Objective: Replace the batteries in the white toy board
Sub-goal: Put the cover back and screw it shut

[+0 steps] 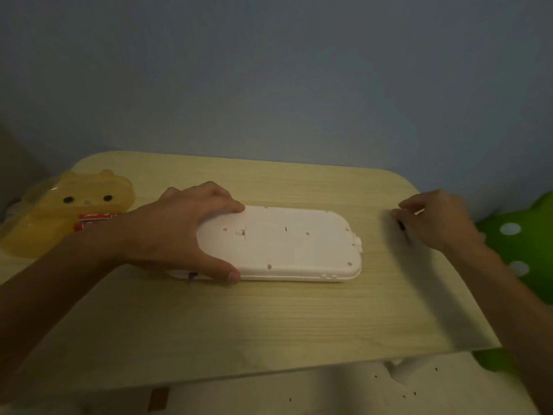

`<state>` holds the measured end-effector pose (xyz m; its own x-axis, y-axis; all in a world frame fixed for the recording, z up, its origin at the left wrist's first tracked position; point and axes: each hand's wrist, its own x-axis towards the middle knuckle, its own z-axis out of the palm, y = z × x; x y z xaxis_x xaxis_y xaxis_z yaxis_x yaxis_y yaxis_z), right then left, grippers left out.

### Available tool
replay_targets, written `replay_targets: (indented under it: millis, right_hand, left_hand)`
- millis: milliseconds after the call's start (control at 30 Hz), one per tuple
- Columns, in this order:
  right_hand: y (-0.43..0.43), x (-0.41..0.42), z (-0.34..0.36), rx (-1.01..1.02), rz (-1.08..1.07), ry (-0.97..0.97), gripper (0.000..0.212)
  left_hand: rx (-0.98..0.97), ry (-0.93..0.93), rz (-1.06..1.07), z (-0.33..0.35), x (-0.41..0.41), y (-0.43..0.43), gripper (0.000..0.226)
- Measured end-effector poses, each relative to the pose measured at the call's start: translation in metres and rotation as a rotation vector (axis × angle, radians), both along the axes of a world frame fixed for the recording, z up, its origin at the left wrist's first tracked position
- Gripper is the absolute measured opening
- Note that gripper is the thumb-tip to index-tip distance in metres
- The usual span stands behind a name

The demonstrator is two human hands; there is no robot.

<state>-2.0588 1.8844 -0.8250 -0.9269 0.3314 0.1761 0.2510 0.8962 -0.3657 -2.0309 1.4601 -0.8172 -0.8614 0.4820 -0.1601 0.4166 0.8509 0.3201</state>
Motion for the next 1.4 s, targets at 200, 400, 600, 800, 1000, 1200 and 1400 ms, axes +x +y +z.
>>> replay_targets:
  millis: [200,400,600,800,1000,1200,1400]
  right_hand:
    - [-0.001,-0.005,-0.012,-0.097,-0.036,-0.037,0.034]
    - [-0.007,-0.004,-0.008,-0.117,-0.028,-0.047,0.030]
    - [-0.049,0.011,0.031,-0.249,0.140,0.147,0.019]
    - [-0.118,0.039,0.068,-0.593,0.498,0.226,0.010]
    - [-0.164,0.051,0.061,-0.717,0.774,0.190,0.024]
    - [-0.183,0.047,0.039,-0.703,0.861,0.173,0.017]
    - [-0.188,0.040,0.029,-0.647,0.857,0.194,0.017]
  left_hand:
    - [0.013,0.019,-0.002,-0.002,0.000,-0.001,0.122]
    - [0.035,0.017,-0.002,-0.003,0.001,-0.002,0.121]
    - [0.042,0.026,-0.009,-0.004,0.000,-0.002,0.123]
    - [0.073,0.024,-0.014,-0.004,0.002,0.000,0.125]
    - [0.067,0.021,-0.009,-0.005,0.005,0.002,0.124]
    - [0.167,0.048,-0.022,-0.006,0.007,-0.001,0.114]
    - [0.177,0.058,-0.025,-0.006,0.008,0.000,0.104]
